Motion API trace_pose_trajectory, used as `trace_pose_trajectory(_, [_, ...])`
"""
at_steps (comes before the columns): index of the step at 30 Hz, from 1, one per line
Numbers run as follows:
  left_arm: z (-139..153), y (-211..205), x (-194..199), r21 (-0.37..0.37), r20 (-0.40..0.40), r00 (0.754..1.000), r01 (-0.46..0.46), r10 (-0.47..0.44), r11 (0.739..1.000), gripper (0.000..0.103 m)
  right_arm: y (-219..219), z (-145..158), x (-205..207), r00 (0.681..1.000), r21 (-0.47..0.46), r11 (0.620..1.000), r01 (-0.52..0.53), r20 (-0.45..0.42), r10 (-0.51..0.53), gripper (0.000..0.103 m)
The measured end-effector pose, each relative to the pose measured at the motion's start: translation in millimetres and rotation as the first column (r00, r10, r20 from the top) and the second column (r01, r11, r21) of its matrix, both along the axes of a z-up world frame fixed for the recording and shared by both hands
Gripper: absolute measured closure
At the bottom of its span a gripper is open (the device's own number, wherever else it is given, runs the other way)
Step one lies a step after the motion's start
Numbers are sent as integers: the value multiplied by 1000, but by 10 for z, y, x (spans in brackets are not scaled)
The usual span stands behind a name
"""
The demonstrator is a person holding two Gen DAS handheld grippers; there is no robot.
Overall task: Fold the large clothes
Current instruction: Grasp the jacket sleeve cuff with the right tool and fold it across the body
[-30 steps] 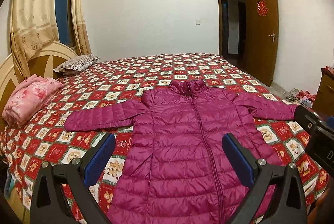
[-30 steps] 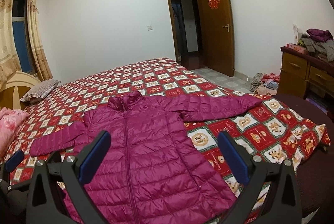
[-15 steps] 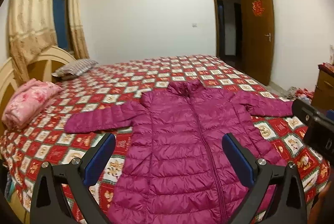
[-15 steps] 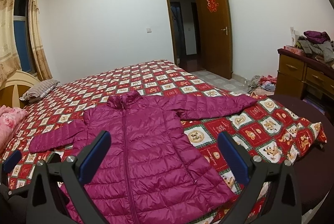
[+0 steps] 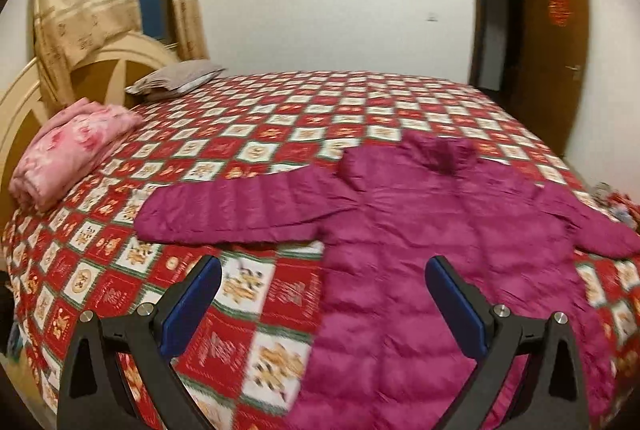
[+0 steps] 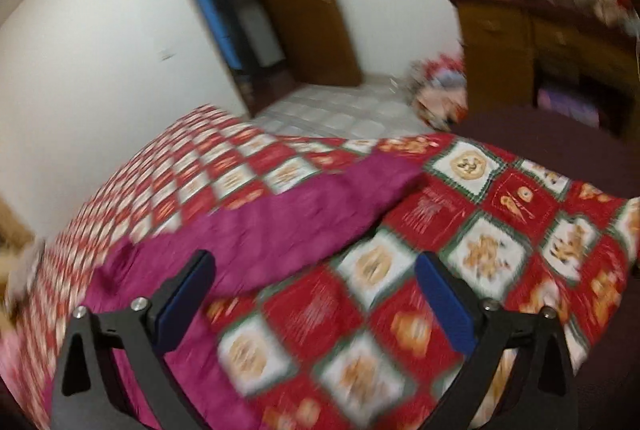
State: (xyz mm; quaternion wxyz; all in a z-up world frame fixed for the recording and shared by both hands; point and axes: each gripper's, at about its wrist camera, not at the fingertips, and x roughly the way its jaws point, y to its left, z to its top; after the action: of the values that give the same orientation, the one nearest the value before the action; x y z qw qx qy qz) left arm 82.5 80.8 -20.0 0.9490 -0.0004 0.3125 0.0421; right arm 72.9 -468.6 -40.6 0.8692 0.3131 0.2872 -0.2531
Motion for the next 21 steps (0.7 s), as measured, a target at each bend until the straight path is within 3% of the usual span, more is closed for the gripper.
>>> trace_pose_trajectory(4, [-113, 119, 264, -12, -34, 999, -15, 15, 1000, 1, -597, -423, 433, 989, 65, 993, 99, -117, -91, 14])
trace_pose_trajectory(8, [-214, 155, 514, -47, -58, 998, -12, 10, 999, 1, -855, -793, 763, 973, 108, 985, 134, -202, -110, 18])
trace_pose_trajectory(9, [-229, 162, 565, -53, -60, 998, -13, 10, 999, 1, -874, -846, 811, 970, 113, 984, 138, -216, -111, 23])
trace_pose_trajectory(11, [-258, 171, 652, -56, -54, 998, -18, 15, 998, 1, -837, -823, 865, 963, 38, 988, 152, -229, -139, 24])
trace_pose_trajectory(14, [-300, 202, 760, -57, -48, 999, -24, 22, 998, 1, -787, -819, 939, 949, -49, 989, 141, -279, -149, 38])
trace_pose_trajectory(16, [-320, 224, 826, -65, -50, 999, -24, 21, 998, 1, -754, -803, 946, 936, -119, 983, 142, -306, -172, 56])
trace_pose_trajectory(17, [-323, 254, 853, -74, -48, 999, -21, 17, 997, 1, -750, -794, 949, 936, -127, 984, 128, -313, -162, 81])
trace_pose_trajectory(18, [-318, 289, 869, -83, -43, 999, -19, 15, 996, 1, -736, -752, 913, 950, -91, 991, 99, -287, -121, 90])
trace_pose_trajectory(21, [-305, 477, 929, -112, -19, 999, -53, 51, 992, 1, -481, -404, 859, 982, -173, 985, 25, -181, -56, 90])
